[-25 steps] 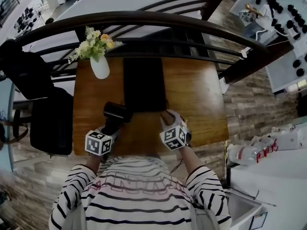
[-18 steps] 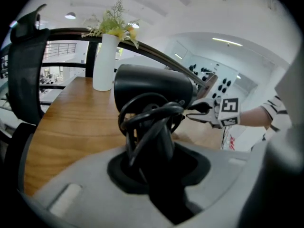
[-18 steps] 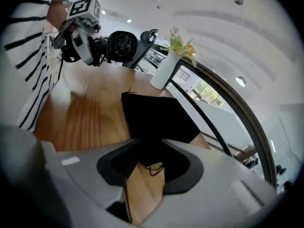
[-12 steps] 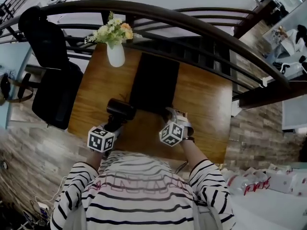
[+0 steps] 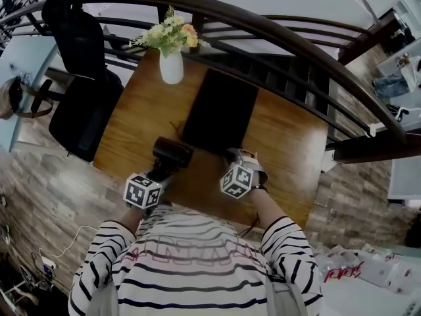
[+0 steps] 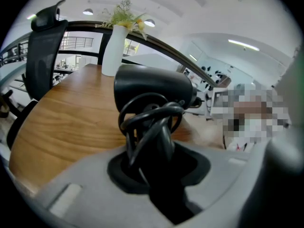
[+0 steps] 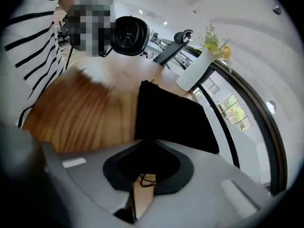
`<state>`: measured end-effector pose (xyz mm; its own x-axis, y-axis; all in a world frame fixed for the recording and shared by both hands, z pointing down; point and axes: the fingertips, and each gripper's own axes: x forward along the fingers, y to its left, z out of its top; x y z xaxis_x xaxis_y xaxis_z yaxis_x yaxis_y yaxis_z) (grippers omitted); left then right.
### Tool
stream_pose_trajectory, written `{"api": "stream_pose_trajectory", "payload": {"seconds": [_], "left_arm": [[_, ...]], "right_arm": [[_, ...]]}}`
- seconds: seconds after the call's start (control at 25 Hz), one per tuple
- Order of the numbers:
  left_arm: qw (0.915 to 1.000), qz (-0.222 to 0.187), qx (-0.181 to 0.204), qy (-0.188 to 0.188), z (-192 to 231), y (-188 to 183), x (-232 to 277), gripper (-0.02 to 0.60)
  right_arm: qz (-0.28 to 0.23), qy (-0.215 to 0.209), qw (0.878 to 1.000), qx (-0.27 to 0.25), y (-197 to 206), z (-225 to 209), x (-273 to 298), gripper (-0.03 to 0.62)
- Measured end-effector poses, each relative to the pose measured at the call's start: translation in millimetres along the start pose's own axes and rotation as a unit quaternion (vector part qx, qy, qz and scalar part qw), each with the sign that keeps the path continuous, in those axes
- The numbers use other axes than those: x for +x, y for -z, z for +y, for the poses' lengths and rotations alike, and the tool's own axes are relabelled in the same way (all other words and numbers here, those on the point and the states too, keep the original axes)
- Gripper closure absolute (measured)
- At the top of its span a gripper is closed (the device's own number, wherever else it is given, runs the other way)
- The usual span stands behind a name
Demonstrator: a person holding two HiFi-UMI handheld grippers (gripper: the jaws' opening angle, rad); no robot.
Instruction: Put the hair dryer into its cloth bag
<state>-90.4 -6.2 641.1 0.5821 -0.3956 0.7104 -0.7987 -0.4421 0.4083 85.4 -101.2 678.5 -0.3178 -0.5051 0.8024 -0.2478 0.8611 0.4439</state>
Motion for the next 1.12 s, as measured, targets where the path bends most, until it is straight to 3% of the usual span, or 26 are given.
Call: {"api": "stream_pose_trajectory", "payload": {"seconds": [0.16,0.4,0.6,0.72,0.88,1.12], "left_arm": [[0.9999,0.012,-0.001,0.002,1.3,8.2,1.4,0.462],[0.9991,0.038,0.017,0.01,-0.9,16.7,3.6,0.462],[0.9968,0.062,0.042,0.028,-5.5,20.4,13.2,0.462],[0.9935,0.087,0.055,0.049,-8.3,24.0,22.1,0.462],[0.986,0.125,0.077,0.079,-18.2,28.8,33.9,0.462],[0.9756,0.169,0.093,0.105,-28.6,27.0,53.5,0.462]], "right_arm": [[-0.013,-0.006,0.999,0.032,-7.8,-1.4,-0.1,0.58],[-0.057,-0.022,0.987,0.151,-30.2,-7.5,-13.8,0.582],[-0.101,-0.052,0.949,0.293,-44.7,-13.9,-23.6,0.583],[-0.123,-0.059,0.926,0.352,-48.6,-19.5,-27.6,0.583],[-0.141,-0.06,0.909,0.388,-51.4,-24.9,-39.7,0.583],[-0.155,-0.051,0.902,0.399,-52.2,-24.8,-53.7,0.583]]}}
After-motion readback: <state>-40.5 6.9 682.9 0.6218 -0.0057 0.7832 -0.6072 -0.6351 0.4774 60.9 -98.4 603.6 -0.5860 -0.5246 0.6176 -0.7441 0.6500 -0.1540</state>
